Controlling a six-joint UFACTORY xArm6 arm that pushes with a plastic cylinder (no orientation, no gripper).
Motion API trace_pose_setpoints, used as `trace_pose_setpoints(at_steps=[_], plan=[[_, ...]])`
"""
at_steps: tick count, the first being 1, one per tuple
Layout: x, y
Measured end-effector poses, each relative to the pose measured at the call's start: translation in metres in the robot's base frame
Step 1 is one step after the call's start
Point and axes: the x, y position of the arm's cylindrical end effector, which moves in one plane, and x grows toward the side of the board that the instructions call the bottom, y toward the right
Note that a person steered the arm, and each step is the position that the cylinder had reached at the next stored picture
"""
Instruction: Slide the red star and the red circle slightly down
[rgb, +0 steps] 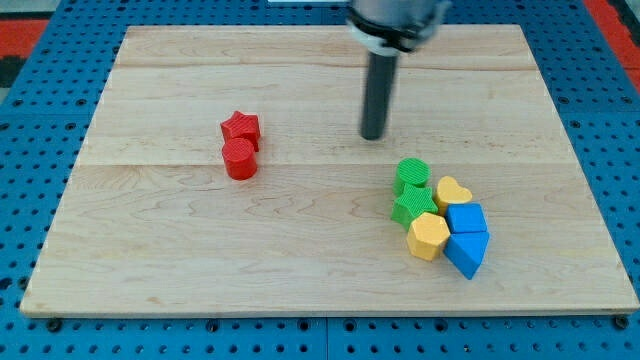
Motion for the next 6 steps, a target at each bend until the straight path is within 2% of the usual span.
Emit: trace_pose_setpoints(at_steps=[1, 2, 3, 4, 5, 6], plan=[[-0.035, -0.076], [-0.032, -0.133], [0.009, -0.121], [0.055, -0.084], [0.072, -0.097], [0.069, -0.151]])
